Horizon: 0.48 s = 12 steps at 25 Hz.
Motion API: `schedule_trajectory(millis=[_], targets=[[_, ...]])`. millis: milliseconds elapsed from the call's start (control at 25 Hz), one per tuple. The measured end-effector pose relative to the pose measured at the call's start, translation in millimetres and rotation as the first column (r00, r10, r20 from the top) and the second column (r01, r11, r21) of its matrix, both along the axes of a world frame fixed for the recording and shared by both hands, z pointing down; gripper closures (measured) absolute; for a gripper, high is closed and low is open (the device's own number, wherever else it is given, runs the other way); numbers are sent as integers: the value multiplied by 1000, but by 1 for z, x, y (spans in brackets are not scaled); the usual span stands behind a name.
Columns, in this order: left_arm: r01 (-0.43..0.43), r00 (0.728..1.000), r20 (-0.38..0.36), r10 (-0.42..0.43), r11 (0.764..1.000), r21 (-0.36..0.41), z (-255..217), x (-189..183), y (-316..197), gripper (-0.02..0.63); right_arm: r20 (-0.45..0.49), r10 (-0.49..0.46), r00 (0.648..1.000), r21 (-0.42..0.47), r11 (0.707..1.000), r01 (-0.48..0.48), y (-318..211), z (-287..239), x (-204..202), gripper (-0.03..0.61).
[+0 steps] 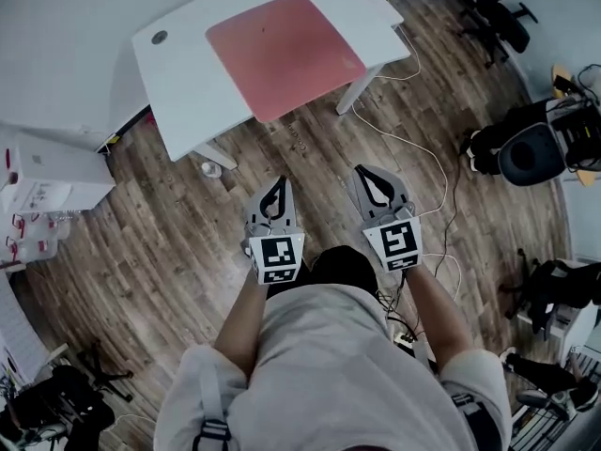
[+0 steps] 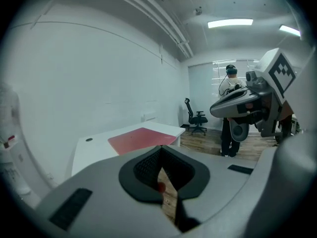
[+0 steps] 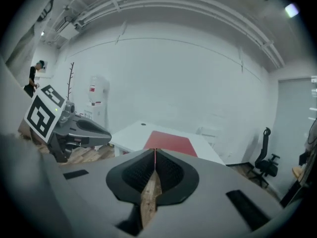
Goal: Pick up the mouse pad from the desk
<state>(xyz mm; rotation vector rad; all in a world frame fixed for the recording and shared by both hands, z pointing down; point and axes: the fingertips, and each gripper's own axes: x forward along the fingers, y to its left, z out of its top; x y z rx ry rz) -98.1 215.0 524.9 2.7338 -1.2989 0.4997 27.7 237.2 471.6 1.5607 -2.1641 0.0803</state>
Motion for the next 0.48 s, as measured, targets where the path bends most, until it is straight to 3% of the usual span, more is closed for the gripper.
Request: schedule_trajectory(millis=[280, 480], targets=[[68, 997, 40, -65, 995, -70, 36, 26, -34, 603, 44, -86, 995, -95, 991, 90, -48, 36, 45, 538], [205, 967, 163, -197, 978, -31, 54, 46, -64, 603, 2, -248, 969, -119, 962, 247, -94, 63, 72, 538]])
